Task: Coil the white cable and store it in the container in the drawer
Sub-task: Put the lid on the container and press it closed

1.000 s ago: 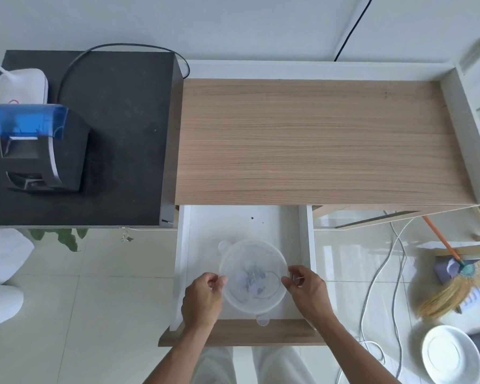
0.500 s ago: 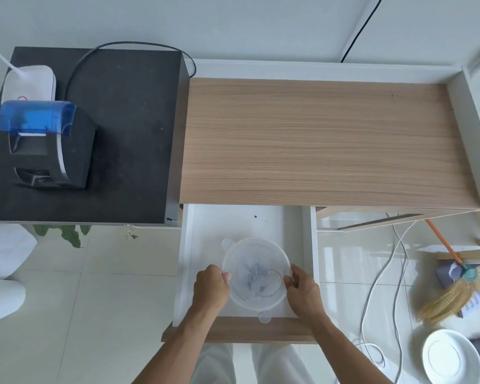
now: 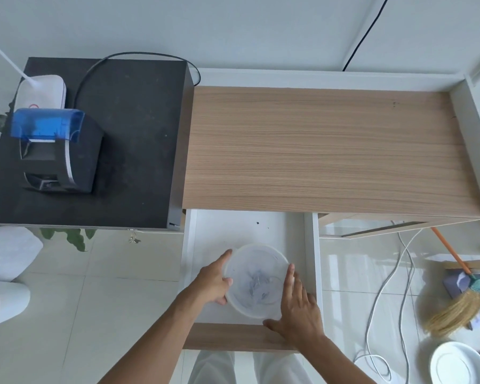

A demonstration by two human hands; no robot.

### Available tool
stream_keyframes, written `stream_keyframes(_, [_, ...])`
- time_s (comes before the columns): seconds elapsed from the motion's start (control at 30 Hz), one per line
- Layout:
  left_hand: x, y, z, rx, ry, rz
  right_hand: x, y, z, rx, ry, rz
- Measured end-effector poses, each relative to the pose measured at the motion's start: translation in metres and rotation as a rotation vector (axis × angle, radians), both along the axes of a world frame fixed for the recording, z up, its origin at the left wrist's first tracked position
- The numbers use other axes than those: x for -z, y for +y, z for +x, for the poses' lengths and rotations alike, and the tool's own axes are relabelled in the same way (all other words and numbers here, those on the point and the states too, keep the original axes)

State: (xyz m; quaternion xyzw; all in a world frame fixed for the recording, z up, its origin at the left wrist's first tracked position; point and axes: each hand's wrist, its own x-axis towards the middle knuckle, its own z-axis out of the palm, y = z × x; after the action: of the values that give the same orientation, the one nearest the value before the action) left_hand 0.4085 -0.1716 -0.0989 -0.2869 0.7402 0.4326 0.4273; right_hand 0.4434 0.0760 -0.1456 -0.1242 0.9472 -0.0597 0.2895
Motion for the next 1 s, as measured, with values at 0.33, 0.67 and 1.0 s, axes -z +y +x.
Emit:
stream_keyframes(0.33, [-0.004,-0.004,-0.009,0.027,0.011,0.026,-0.025,-0.006,-0.029,0.038,-0.115,-0.085])
stream_keyframes(0.67, [-0.002,0.002,-0.008,0.057,0.052,-0.022,-0.031,-0.024,-0.118,-0.044,-0.408,-0.087])
stream_keyframes(1.0, [-0.015,0.011,0.003,0.429,0.183,-0.415,-0.045,-0.015,-0.108,-0.24,-0.101,0.094])
